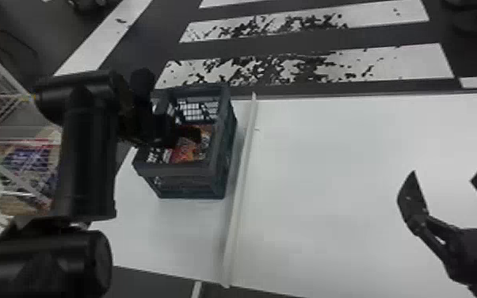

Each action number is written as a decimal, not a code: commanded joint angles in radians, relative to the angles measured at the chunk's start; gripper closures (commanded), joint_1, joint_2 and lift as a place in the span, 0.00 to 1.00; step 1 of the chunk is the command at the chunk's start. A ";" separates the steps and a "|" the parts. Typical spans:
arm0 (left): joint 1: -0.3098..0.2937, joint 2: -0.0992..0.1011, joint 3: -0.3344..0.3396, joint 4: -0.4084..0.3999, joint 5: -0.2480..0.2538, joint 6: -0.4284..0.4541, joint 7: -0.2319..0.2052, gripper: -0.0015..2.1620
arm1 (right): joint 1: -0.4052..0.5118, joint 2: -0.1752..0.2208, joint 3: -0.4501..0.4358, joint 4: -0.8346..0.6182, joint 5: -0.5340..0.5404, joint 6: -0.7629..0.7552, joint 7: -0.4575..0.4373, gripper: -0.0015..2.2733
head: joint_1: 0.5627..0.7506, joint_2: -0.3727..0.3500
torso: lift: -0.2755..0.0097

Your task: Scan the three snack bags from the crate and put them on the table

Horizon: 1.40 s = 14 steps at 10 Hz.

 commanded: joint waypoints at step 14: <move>-0.134 -0.090 -0.091 0.436 -0.155 -0.301 0.046 0.04 | -0.008 -0.051 0.020 0.005 -0.016 -0.069 -0.026 0.03 | 0.70 0.85 | 0.64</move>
